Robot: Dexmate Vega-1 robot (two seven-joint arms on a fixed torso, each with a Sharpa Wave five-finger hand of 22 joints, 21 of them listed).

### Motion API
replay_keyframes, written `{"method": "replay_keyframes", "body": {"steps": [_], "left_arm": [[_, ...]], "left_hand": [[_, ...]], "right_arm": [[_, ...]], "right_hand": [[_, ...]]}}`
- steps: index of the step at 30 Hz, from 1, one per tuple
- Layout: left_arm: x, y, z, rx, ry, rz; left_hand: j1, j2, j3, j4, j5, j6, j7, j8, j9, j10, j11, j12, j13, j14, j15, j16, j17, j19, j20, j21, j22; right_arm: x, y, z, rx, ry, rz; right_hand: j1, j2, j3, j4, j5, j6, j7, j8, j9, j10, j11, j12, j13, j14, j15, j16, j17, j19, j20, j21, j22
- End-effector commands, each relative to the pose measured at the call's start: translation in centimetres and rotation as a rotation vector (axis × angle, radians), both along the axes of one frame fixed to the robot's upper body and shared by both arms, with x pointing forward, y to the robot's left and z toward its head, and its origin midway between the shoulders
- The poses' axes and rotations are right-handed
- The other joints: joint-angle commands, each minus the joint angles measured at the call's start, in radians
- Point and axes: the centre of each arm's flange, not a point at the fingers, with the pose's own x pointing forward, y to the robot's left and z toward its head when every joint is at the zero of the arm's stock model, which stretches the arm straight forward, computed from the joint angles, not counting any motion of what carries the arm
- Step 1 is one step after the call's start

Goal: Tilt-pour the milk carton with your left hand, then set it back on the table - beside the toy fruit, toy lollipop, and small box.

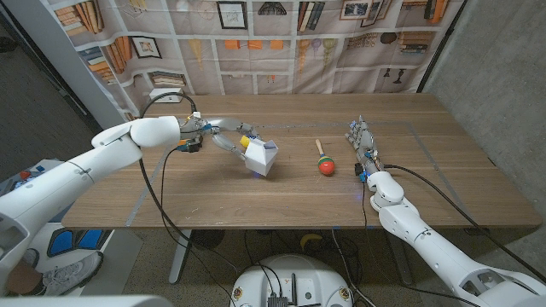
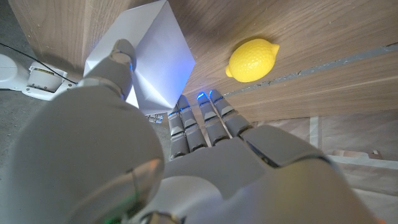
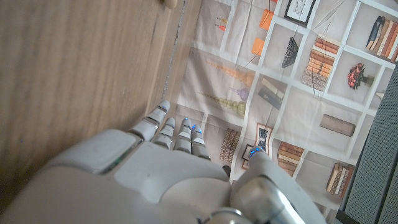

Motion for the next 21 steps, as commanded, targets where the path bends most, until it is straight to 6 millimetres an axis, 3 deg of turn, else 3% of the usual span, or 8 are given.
{"method": "replay_keyframes", "body": {"steps": [1, 21], "left_arm": [[-0.9, 0.0, 2.0, 0.081, -0.006, 0.046], [-2.4, -1.4, 6.0, 0.228, -0.066, 0.104]], "left_hand": [[-0.002, 0.019, -0.007, 0.001, 0.004, 0.002, 0.003, 0.009, 0.005, 0.006, 0.001, 0.001, 0.006, 0.011, -0.131, -0.001, 0.006, 0.01, -0.098, -0.003, 0.004], [-0.002, 0.035, -0.022, 0.004, 0.005, 0.004, 0.012, 0.015, 0.006, 0.012, 0.004, 0.001, 0.013, 0.022, -0.129, 0.001, 0.008, 0.014, -0.09, -0.005, 0.005]], "right_arm": [[-0.2, -0.4, -0.1, -0.008, 0.008, 0.009], [0.1, -0.9, 0.0, -0.025, 0.03, 0.031]], "right_hand": [[0.007, 0.001, 0.011, -0.001, 0.002, 0.004, -0.002, 0.006, 0.003, 0.001, 0.0, 0.004, 0.002, -0.004, 0.005, 0.006, -0.001, 0.003, 0.001, 0.001, 0.003], [0.003, 0.001, 0.014, -0.002, 0.002, 0.005, -0.003, 0.006, 0.003, -0.001, -0.001, 0.004, 0.002, -0.004, 0.006, 0.007, -0.003, 0.004, 0.001, 0.001, 0.003]]}}
